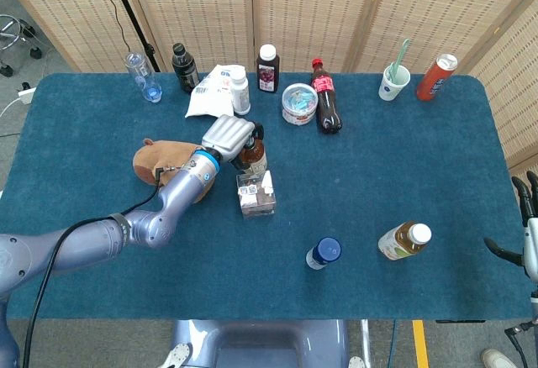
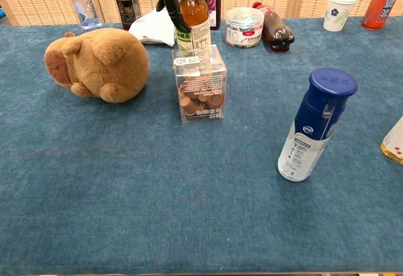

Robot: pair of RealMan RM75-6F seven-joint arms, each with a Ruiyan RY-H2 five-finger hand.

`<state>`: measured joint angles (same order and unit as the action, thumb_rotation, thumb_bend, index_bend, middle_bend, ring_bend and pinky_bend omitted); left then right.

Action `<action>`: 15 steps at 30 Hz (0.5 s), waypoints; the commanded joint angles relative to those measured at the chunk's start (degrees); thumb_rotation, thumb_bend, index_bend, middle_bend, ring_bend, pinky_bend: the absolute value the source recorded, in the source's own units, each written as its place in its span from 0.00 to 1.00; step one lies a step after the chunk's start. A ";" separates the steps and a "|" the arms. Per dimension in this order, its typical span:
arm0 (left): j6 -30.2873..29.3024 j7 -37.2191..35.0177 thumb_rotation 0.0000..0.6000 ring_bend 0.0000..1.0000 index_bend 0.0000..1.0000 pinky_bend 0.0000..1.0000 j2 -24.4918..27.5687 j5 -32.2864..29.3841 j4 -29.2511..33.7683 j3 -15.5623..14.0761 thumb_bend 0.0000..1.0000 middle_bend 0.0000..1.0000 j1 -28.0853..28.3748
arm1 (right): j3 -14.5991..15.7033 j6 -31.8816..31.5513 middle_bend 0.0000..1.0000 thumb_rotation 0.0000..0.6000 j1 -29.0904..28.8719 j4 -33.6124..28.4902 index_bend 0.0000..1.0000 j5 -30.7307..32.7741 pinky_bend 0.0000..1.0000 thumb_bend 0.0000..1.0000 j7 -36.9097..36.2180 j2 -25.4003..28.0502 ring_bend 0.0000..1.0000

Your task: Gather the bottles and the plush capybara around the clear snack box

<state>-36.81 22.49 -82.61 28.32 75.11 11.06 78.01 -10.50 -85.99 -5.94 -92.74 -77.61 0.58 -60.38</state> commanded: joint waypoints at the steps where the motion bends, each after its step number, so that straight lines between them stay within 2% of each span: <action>1: -0.35 -0.59 1.00 0.55 0.40 0.63 -1.08 1.69 -1.35 0.03 0.36 0.51 -0.19 | -0.03 0.05 0.00 1.00 -0.02 0.02 0.00 0.06 0.00 0.00 0.08 -0.07 0.00; 12: 1.92 -1.97 1.00 0.48 0.37 0.63 -3.23 2.13 -4.01 0.40 0.35 0.48 0.44 | 0.01 0.73 0.00 1.00 -0.38 0.24 0.00 0.26 0.00 0.00 0.82 -0.49 0.00; 15: 2.38 -2.25 1.00 0.36 0.31 0.58 -3.27 2.13 -4.11 0.43 0.33 0.39 0.54 | -0.04 0.72 0.00 1.00 -0.34 0.24 0.00 0.36 0.00 0.00 0.68 -0.45 0.00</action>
<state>-34.60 20.30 -85.88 30.49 71.02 11.50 78.50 -10.54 -85.27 -6.29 -92.50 -77.25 1.25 -60.83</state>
